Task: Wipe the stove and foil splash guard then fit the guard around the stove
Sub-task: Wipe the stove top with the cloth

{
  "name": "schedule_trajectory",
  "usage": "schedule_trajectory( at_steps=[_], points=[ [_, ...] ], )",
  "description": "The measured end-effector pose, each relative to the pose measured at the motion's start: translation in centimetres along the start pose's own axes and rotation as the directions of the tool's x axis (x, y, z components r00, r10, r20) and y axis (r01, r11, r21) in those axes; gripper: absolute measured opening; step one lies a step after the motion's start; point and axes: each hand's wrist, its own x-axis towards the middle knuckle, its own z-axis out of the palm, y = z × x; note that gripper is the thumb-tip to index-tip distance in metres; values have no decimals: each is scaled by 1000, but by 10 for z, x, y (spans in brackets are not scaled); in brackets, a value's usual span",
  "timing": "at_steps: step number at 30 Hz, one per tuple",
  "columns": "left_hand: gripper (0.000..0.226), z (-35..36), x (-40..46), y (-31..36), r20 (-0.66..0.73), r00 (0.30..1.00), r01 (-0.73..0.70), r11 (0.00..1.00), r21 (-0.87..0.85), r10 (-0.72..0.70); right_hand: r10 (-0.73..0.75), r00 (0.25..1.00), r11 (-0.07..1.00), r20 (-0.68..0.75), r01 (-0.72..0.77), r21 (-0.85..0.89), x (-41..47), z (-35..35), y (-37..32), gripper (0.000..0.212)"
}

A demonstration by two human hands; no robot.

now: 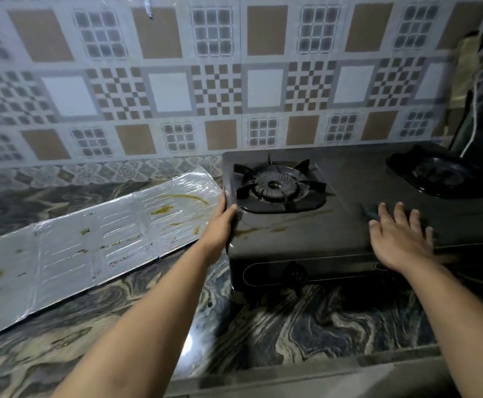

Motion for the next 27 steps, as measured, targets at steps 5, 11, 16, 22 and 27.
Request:
schedule_trajectory(
  at_steps=[5,11,16,22,27],
  points=[
    [66,-6,4,-2,62,998,24,1000,-10,-23,-13,1000,1000,-8,13,2,-7,4,-11,58],
    [72,-11,3,-6,95,995,6,999,41,-10,-16,999,1000,-41,16,-9,-14,12,-34,58],
    [62,-13,5,-6,147,989,-7,1000,19,4,13,999,999,-40,-15,-52,-18,15,-63,58],
    [63,-18,13,-14,169,985,-36,999,11,34,-22,999,996,-40,18,-93,-32,24,-113,60],
    [64,-22,16,-16,232,972,-43,999,-14,45,-33,998,995,-49,28,-95,-51,35,-152,60]
  ],
)
